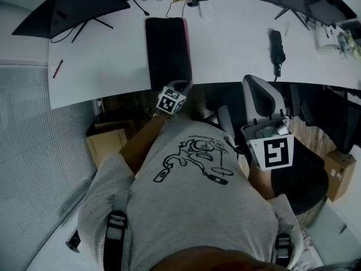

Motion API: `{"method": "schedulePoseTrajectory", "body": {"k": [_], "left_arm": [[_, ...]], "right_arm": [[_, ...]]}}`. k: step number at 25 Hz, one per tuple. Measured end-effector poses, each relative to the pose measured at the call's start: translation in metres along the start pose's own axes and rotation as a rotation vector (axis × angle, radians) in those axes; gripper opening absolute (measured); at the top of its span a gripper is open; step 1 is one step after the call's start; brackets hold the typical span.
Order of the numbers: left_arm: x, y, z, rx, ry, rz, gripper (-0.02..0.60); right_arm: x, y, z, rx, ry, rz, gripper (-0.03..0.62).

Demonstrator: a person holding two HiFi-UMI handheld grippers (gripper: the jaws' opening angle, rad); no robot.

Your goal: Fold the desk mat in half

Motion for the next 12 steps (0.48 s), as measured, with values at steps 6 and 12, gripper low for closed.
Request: {"method": "schedulePoseTrajectory", "body": {"k": [6, 12], "left_arm": [[-0.001, -0.001, 0.007, 0.017, 0.007, -0.001, 0.032], [0.002, -0.001, 0.015, 0.031, 0.027, 0.008, 0.032]], "right_arm": [[-0.002, -0.001, 0.0, 0.01, 0.009, -0.005, 0.006], [0.0, -0.003, 0.004, 0.014, 0.018, -0.008, 0.006]]}}
Point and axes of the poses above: the fingertips, and each gripper's own axes: z forward along the fingers, y to its left, x out of its underside, the point moved 2 cm from there along -z, backward along the fingers, and after that the axes turned 12 degrees about x, right-handed, at the moved point
